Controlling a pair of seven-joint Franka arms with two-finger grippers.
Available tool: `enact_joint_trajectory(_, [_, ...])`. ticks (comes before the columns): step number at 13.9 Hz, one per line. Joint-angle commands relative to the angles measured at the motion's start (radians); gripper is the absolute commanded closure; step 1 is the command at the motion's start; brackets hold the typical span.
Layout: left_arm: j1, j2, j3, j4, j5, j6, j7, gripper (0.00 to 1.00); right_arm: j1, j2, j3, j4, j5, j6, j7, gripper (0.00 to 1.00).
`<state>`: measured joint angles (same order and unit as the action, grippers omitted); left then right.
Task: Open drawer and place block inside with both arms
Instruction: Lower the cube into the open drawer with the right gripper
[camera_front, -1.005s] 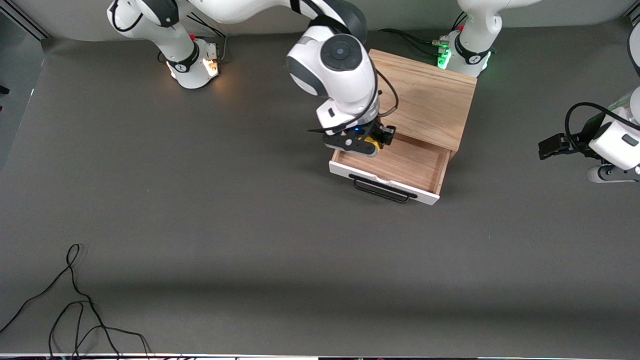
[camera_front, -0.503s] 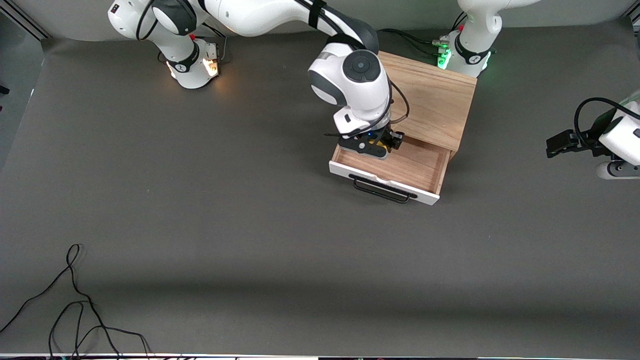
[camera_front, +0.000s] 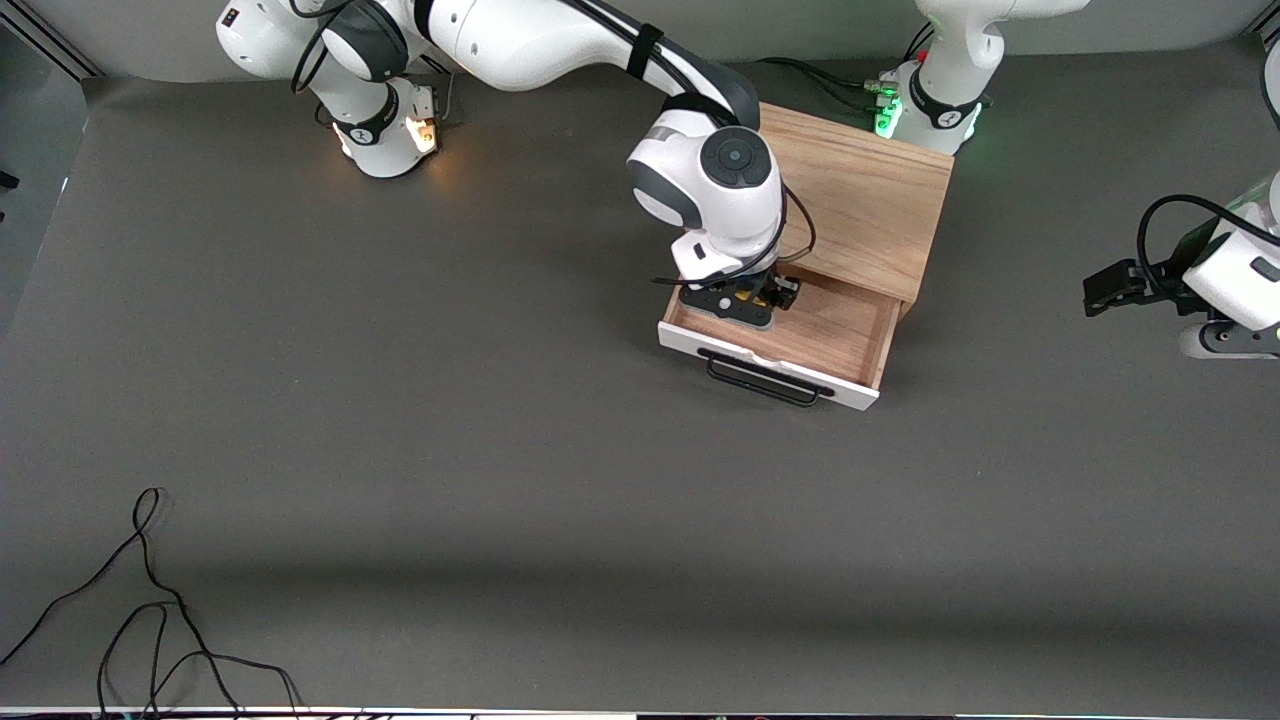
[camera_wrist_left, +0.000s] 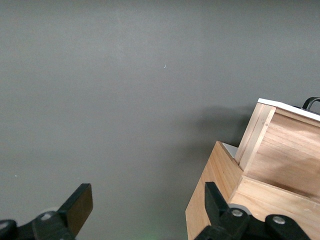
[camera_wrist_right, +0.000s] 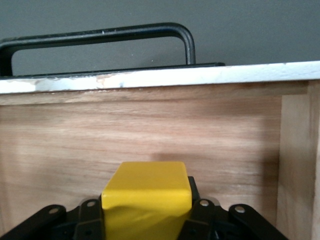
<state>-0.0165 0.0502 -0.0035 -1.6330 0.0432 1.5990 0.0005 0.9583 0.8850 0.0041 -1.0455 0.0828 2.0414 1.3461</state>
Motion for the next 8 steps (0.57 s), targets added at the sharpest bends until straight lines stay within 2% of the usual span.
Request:
enact_joint_trajectory(1, [-0.002,-0.016,0.007,0.001,-0.008,0.005,0.018,0.00,0.019,0.035,-0.015,0.036,-0.024,0.006,0.038,1.00])
enact_joint_trajectory(2, [0.012,-0.016,-0.015,0.002,-0.008,0.004,0.018,0.00,0.020,0.037,-0.015,0.036,-0.024,0.017,0.038,1.00])
enact_joint_trajectory(5, [0.007,-0.015,-0.016,0.005,-0.008,0.006,0.016,0.00,0.025,0.037,-0.018,0.036,-0.024,0.022,0.039,1.00])
enact_joint_trajectory(6, [0.007,-0.015,-0.016,0.005,-0.009,0.006,0.016,0.00,0.025,0.038,-0.018,0.036,-0.024,0.022,0.045,0.94])
enact_joint_trajectory(7, [0.009,-0.015,-0.016,0.005,-0.008,0.004,0.016,0.00,0.027,0.037,-0.018,0.036,-0.024,0.022,0.057,0.51])
enact_joint_trajectory(8, [0.009,-0.015,-0.016,0.005,-0.008,0.005,0.016,0.00,0.030,0.038,-0.018,0.035,-0.038,0.037,0.076,0.01])
